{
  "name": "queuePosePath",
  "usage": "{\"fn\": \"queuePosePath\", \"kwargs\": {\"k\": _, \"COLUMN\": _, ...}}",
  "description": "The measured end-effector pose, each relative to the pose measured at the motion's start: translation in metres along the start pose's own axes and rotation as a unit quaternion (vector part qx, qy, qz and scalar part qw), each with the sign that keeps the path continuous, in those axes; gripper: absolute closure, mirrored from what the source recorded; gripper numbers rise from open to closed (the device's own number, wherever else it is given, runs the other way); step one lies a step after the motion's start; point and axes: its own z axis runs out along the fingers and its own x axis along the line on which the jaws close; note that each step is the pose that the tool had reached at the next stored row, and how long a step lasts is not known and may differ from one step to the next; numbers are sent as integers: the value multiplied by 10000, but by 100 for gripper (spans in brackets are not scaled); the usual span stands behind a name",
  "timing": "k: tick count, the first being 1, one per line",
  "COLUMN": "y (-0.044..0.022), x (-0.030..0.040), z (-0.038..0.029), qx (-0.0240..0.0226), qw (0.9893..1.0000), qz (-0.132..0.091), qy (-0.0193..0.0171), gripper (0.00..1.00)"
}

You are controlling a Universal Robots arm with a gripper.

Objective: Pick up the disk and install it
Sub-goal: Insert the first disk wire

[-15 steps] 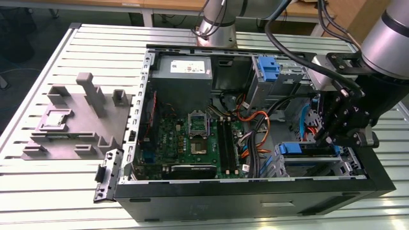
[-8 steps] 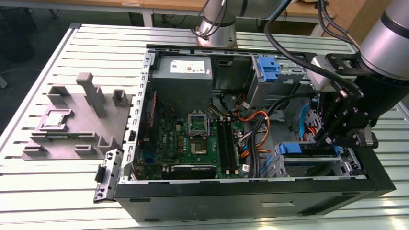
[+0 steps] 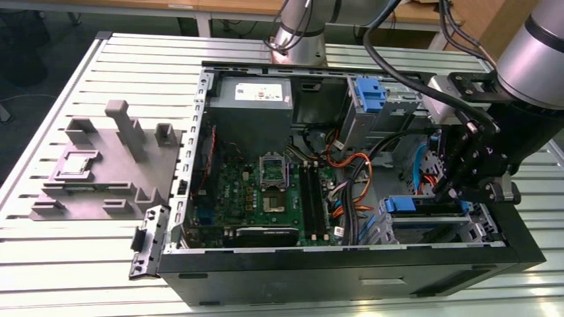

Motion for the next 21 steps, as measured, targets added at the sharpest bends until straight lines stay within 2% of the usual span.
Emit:
{"fn": "queuePosePath", "kwargs": {"k": 8, "y": 0, "x": 0, "z": 5, "qx": 0, "qw": 10000, "qz": 9, "qy": -4, "gripper": 82}}
{"fn": "queuePosePath", "kwargs": {"k": 16, "y": 1, "x": 0, "z": 53, "qx": -1, "qw": 10000, "qz": 21, "qy": -2, "gripper": 82}}
{"fn": "queuePosePath", "kwargs": {"k": 21, "y": 2, "x": -1, "z": 57, "qx": -1, "qw": 10000, "qz": 23, "qy": -5, "gripper": 82}}
